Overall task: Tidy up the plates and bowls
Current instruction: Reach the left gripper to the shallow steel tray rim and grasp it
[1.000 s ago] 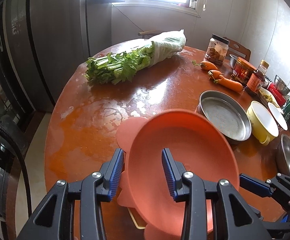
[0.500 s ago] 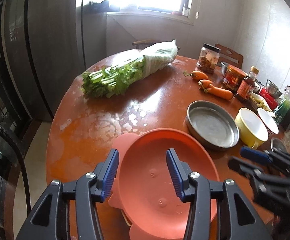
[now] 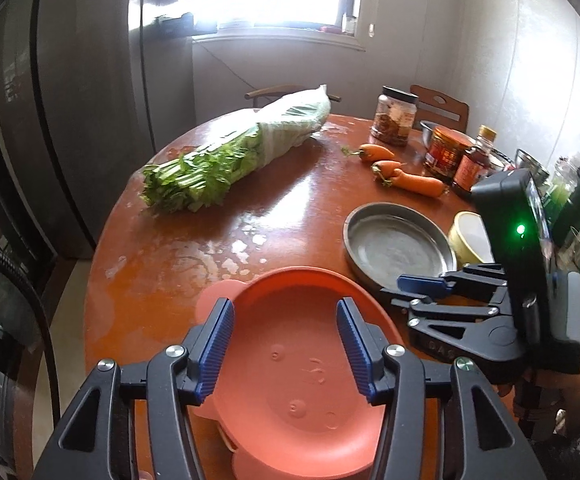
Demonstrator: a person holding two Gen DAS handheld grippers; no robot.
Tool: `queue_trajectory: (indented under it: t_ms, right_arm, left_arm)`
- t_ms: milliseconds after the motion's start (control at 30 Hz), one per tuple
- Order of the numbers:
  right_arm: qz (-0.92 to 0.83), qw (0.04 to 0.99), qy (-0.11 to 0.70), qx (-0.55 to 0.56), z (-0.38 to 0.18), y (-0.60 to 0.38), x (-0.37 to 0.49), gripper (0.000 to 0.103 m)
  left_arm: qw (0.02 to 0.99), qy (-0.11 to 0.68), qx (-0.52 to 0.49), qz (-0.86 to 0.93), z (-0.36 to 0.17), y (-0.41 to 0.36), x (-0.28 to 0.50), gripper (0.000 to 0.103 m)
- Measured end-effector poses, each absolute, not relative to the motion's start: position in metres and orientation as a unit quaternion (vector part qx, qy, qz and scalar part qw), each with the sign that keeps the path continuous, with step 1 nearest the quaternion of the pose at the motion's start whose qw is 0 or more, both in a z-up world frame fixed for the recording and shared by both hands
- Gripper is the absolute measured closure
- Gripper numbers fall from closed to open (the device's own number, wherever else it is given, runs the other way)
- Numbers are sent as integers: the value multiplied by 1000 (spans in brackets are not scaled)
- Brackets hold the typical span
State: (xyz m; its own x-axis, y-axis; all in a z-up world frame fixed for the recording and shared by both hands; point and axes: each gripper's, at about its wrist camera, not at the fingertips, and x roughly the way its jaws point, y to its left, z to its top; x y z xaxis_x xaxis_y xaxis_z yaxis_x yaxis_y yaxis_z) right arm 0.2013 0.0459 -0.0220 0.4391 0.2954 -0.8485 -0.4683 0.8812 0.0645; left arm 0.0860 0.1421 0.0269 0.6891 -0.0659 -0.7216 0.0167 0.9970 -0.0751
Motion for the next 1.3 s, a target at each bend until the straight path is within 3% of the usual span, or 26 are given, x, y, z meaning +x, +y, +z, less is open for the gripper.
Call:
queue_trajectory:
  t_ms: [1000,1133,1300]
  right_arm:
    - [266,839,472,-48,-8,-44,19,77]
    - [249,851,461,-29,1,-68,7,67]
    - [200,873,444,13,8,-106,2,63]
  left_arm:
    - [882,463,11,-86,-7,11,16,50]
    - [883,463,6,-81,-10,4,17,50]
    - [882,464,14,-81,-13,-6,18,50]
